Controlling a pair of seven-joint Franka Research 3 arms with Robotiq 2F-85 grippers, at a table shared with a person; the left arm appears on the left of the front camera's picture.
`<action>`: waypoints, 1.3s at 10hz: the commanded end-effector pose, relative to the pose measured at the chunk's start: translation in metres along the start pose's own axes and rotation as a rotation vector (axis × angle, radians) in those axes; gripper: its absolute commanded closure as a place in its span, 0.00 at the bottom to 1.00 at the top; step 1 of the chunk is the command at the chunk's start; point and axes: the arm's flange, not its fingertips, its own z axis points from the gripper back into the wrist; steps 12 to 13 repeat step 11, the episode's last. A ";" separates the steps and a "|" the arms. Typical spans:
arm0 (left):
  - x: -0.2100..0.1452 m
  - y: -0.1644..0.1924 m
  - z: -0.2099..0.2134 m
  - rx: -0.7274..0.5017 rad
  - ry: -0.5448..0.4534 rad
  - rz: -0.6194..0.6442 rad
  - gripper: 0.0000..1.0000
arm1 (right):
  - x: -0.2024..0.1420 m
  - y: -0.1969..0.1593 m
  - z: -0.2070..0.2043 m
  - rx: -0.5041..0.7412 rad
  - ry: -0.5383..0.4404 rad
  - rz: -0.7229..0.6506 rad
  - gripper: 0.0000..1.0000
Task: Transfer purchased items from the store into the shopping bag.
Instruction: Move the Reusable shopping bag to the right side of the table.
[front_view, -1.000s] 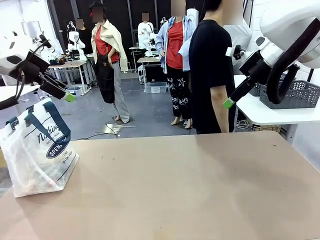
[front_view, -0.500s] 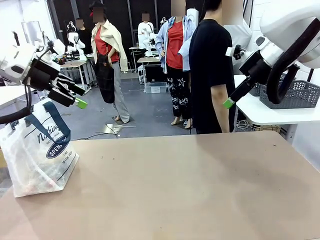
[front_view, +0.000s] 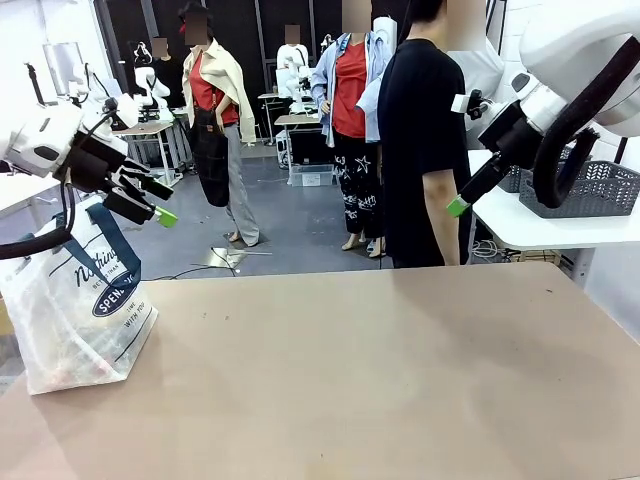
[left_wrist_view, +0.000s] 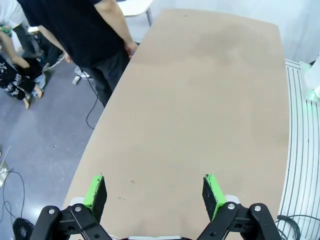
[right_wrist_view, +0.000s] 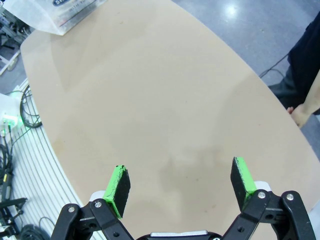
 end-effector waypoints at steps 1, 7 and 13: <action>0.002 0.000 0.002 -0.010 -0.023 -0.011 0.00 | -0.002 -0.001 0.000 -0.004 0.013 0.010 0.00; 0.002 0.000 0.002 -0.010 -0.023 -0.011 0.00 | -0.002 -0.001 0.000 -0.004 0.013 0.010 0.00; 0.002 0.000 0.002 -0.010 -0.023 -0.011 0.00 | -0.002 -0.001 0.000 -0.004 0.013 0.010 0.00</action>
